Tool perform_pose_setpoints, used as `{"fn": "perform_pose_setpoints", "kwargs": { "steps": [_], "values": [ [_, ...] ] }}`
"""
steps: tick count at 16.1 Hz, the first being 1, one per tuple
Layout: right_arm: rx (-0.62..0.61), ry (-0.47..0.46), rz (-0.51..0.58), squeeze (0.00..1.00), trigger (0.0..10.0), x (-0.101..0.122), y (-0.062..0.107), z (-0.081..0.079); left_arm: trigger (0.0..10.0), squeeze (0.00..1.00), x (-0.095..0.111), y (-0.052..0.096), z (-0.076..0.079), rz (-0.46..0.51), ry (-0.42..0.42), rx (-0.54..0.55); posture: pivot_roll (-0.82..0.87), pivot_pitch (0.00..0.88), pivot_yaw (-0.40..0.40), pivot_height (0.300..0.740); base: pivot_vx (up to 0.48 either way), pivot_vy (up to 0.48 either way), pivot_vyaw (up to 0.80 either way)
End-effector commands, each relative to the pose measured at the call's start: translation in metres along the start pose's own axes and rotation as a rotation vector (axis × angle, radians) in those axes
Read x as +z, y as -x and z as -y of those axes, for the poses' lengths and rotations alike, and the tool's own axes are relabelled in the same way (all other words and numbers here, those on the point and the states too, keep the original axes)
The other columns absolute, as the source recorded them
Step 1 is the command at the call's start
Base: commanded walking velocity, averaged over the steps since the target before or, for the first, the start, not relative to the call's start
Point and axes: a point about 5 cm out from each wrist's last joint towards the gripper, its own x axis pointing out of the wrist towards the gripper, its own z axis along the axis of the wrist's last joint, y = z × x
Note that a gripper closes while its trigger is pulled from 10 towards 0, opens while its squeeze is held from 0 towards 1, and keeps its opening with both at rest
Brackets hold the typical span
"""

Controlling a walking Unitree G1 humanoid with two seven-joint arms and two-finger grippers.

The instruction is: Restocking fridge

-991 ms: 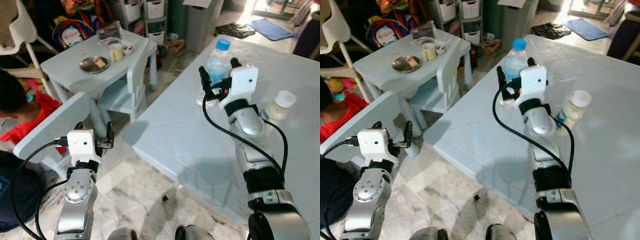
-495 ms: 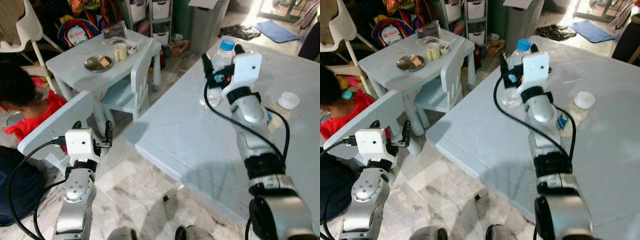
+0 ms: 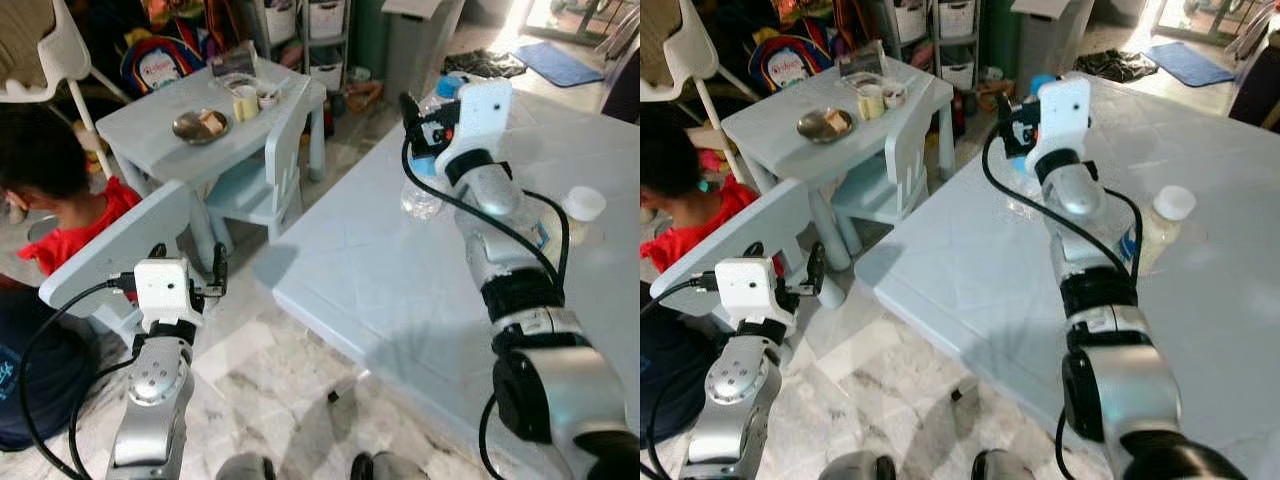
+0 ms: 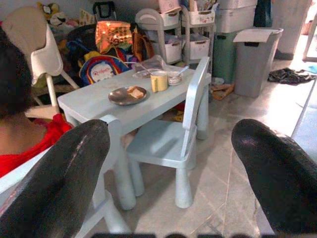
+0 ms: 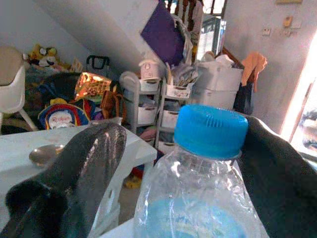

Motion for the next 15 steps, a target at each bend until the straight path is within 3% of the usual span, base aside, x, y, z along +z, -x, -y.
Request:
{"fn": "perform_pose_setpoints", "kwargs": {
  "steps": [1,15],
  "values": [
    [0.003,-0.019,0.007,0.00,0.0,0.0033,-0.0044,-0.0007,10.0,0.00,-0.0032,0.0005,-0.0026,-0.021,-0.015,0.003,0.04,0.069,0.019,0.740,0.000,0.000,0.00],
    [-0.055,-0.022,-0.024,0.00,0.0,-0.0027,-0.0029,-0.0003,10.0,0.00,-0.0049,0.0012,-0.0034,-0.037,-0.035,0.005,0.05,0.069,0.025,0.740,0.000,0.000,0.00]
  ]
}}
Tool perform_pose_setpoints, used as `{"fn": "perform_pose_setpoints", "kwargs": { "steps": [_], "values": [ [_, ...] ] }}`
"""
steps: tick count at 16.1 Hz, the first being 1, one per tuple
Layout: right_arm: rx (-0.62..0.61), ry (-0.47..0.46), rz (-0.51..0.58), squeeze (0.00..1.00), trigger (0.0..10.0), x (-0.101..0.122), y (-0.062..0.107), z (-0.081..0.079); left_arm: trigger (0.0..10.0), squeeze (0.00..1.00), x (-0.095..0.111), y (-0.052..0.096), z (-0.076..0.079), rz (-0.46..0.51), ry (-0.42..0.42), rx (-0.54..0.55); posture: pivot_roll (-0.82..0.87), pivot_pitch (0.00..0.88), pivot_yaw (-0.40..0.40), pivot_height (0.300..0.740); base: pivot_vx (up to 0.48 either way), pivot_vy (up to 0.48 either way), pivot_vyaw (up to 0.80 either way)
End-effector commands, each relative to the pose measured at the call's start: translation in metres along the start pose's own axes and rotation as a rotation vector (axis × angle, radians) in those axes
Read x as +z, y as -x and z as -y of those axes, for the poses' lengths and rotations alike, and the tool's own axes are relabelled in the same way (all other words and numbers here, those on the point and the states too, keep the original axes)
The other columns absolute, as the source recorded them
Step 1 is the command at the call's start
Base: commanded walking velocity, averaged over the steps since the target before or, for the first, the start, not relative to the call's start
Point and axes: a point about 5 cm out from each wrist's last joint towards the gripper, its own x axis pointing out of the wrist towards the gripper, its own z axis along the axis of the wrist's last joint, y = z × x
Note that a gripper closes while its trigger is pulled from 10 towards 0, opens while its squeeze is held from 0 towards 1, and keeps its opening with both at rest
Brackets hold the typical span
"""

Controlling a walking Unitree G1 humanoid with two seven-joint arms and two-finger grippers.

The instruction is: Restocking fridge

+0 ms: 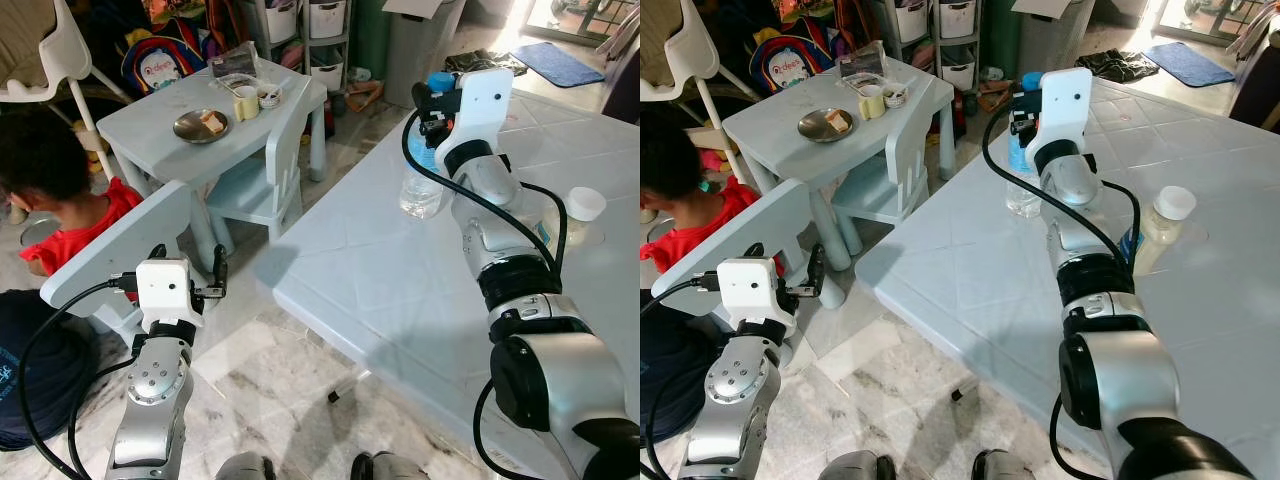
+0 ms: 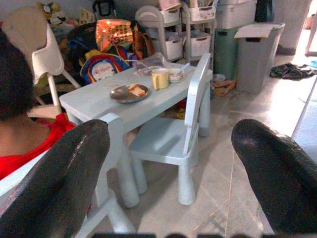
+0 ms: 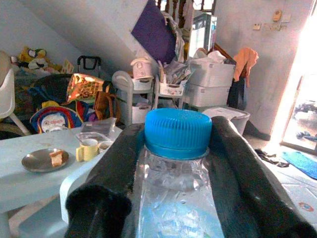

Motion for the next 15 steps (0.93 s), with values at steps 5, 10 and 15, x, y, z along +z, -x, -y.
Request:
{"fn": "perform_pose_setpoints", "kwargs": {
  "steps": [5,10,15],
  "values": [
    [0.000,-0.064,0.008,0.00,0.0,-0.012,0.025,-0.011,10.0,0.00,-0.009,0.010,-0.010,-0.055,-0.027,0.041,0.04,0.076,0.025,0.740,0.000,0.000,0.00],
    [0.083,-0.147,0.014,0.00,10.0,-0.021,0.067,-0.044,10.0,0.00,-0.014,0.019,-0.006,-0.084,-0.014,0.098,0.02,0.060,0.039,0.740,0.000,0.000,0.00],
    [0.182,-0.266,-0.017,0.00,10.0,-0.031,0.093,-0.063,10.0,0.00,-0.012,0.009,-0.005,-0.065,-0.017,0.107,0.01,0.040,0.038,0.740,0.000,0.000,0.00]
  ]
}}
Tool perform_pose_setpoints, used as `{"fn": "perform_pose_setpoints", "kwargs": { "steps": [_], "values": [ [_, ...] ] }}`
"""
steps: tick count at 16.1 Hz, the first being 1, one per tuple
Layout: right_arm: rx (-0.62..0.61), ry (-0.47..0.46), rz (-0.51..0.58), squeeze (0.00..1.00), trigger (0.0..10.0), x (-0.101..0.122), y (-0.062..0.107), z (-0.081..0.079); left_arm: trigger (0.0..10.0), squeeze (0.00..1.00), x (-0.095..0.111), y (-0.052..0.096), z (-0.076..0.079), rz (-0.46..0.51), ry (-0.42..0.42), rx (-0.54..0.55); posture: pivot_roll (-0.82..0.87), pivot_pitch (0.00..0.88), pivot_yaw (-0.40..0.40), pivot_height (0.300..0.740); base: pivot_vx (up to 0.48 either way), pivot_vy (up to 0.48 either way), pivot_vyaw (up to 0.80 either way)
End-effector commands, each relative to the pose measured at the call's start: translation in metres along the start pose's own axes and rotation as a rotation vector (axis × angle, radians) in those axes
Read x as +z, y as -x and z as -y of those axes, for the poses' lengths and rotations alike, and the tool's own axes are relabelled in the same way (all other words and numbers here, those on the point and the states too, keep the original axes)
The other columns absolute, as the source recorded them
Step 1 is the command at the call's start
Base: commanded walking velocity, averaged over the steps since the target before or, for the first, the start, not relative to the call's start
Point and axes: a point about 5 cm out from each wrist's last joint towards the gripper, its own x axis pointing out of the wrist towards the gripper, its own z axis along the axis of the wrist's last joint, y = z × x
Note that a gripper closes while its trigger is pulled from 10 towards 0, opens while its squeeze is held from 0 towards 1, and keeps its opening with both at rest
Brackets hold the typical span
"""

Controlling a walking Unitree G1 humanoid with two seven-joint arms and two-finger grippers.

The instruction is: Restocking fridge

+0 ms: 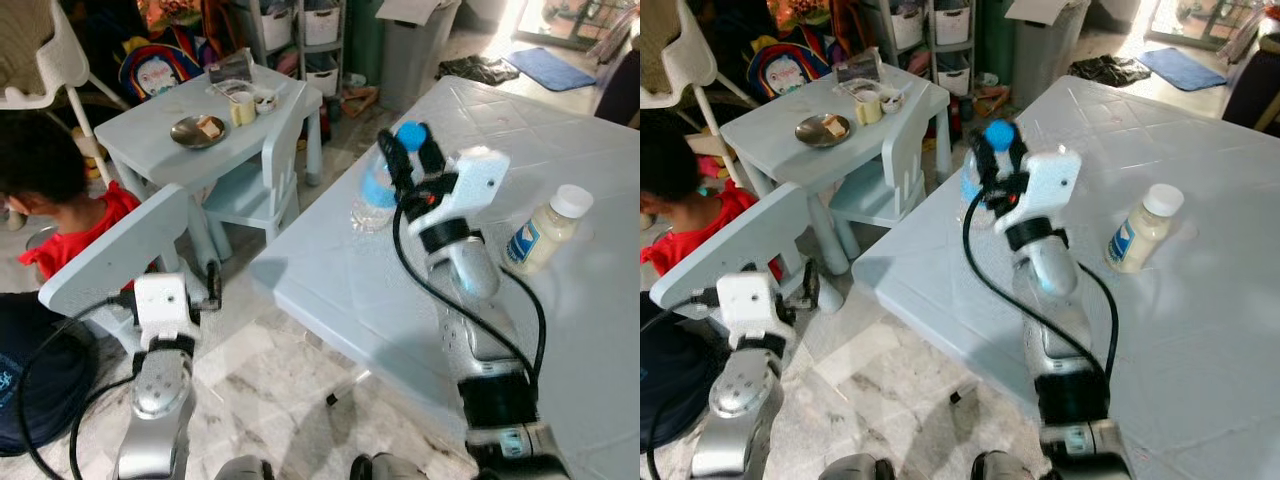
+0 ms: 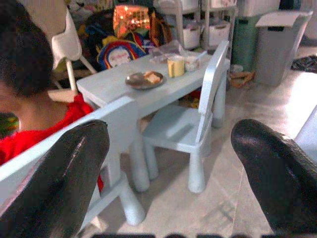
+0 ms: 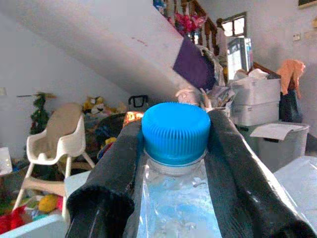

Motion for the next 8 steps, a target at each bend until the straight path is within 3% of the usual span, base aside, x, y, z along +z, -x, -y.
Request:
{"fn": "perform_pose_setpoints", "kwargs": {
  "steps": [1,2,8],
  "values": [
    [-0.008,-0.007,-0.152,0.00,10.0,-0.026,0.012,-0.002,10.0,0.00,0.000,-0.002,-0.004,0.005,-0.016,0.019,0.00,0.040,0.037,0.740,0.000,0.000,0.00],
    [0.034,-0.018,-0.158,0.00,10.0,-0.024,0.017,-0.003,10.0,0.00,0.000,-0.003,-0.006,0.010,-0.040,0.030,0.00,0.035,0.035,0.740,0.000,0.000,0.00],
    [0.120,0.045,-0.099,0.00,10.0,-0.011,0.018,-0.009,10.0,0.00,-0.002,-0.001,-0.011,0.005,-0.047,0.090,0.00,0.040,0.025,0.740,0.000,0.000,0.80]
  ]
}}
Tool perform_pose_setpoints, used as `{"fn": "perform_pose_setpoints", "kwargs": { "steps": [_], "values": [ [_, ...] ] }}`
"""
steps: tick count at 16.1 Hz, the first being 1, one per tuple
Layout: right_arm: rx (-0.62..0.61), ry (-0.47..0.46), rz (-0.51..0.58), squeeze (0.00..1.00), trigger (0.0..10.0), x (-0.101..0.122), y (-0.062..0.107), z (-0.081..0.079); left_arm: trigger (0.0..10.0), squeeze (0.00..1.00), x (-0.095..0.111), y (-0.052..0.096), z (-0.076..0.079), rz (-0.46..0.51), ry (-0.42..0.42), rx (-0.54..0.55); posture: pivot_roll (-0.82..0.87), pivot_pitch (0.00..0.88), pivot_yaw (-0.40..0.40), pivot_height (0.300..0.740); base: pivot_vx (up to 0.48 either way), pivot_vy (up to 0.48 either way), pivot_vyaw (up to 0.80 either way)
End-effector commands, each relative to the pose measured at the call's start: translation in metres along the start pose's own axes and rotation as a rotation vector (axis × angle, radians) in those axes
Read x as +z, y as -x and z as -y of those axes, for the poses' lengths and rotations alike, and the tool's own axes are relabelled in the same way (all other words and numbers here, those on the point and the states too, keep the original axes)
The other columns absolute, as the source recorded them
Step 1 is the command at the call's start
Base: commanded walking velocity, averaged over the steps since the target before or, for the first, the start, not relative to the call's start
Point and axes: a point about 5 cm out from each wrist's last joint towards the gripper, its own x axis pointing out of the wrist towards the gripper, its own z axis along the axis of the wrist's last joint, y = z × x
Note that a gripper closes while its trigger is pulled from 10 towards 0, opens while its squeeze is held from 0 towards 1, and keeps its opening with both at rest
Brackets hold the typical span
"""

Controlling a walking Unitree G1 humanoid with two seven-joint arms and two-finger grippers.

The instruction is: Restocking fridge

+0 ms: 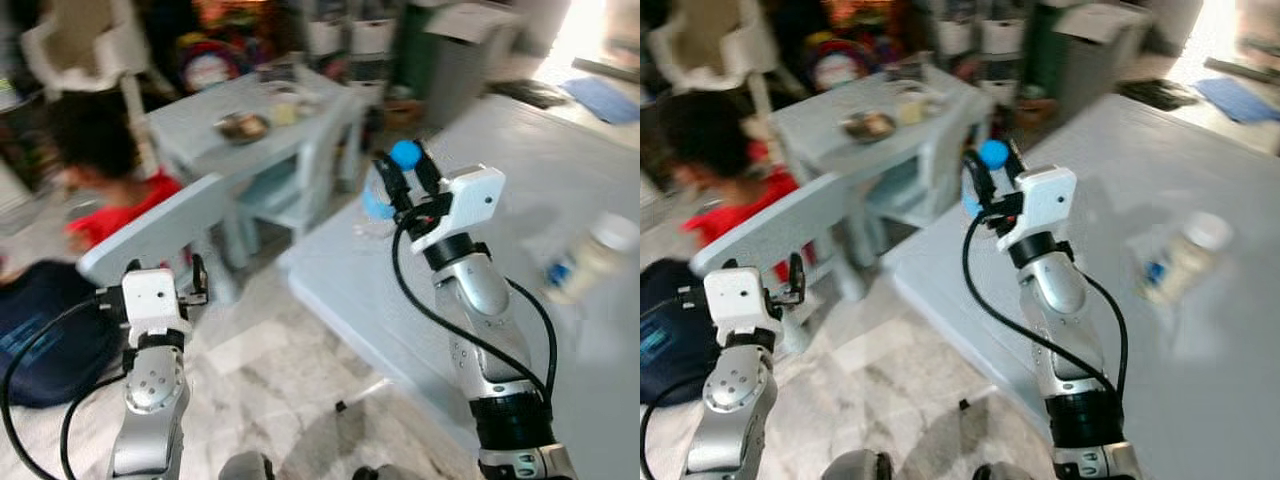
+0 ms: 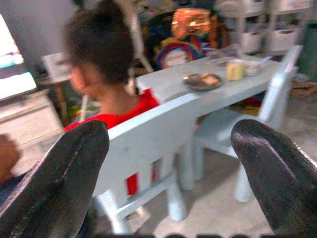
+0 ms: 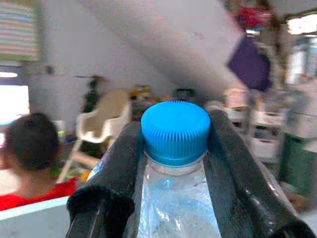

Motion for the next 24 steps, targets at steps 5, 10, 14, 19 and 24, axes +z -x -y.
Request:
{"fn": "perform_pose_setpoints", "kwargs": {
  "steps": [5,10,14,19,24],
  "values": [
    [0.046,-0.013,-0.075,0.00,10.0,-0.013,0.010,-0.009,10.0,0.00,-0.007,0.005,0.000,-0.034,-0.006,0.007,0.01,0.044,0.027,0.740,0.000,0.134,0.80],
    [0.057,-0.007,-0.081,0.00,10.0,-0.014,0.011,-0.010,10.0,0.00,-0.005,0.004,-0.001,-0.022,-0.015,0.005,0.01,0.050,0.025,0.740,0.000,0.116,0.78],
    [0.057,-0.005,-0.097,0.00,10.0,-0.019,0.013,-0.009,10.0,0.00,-0.007,0.006,-0.002,-0.027,-0.024,0.005,0.02,0.054,0.022,0.740,0.000,0.000,0.78],
    [0.075,0.010,-0.121,0.00,10.0,-0.027,0.015,-0.009,10.0,0.00,-0.009,0.004,-0.007,-0.029,-0.072,0.019,0.03,0.051,0.028,0.740,0.000,0.000,0.78],
    [0.060,0.026,-0.155,0.00,10.0,-0.038,0.022,-0.001,10.0,0.00,-0.015,0.003,-0.013,-0.045,-0.092,0.027,0.01,0.035,0.031,0.740,0.000,0.000,0.77]
  ]
}}
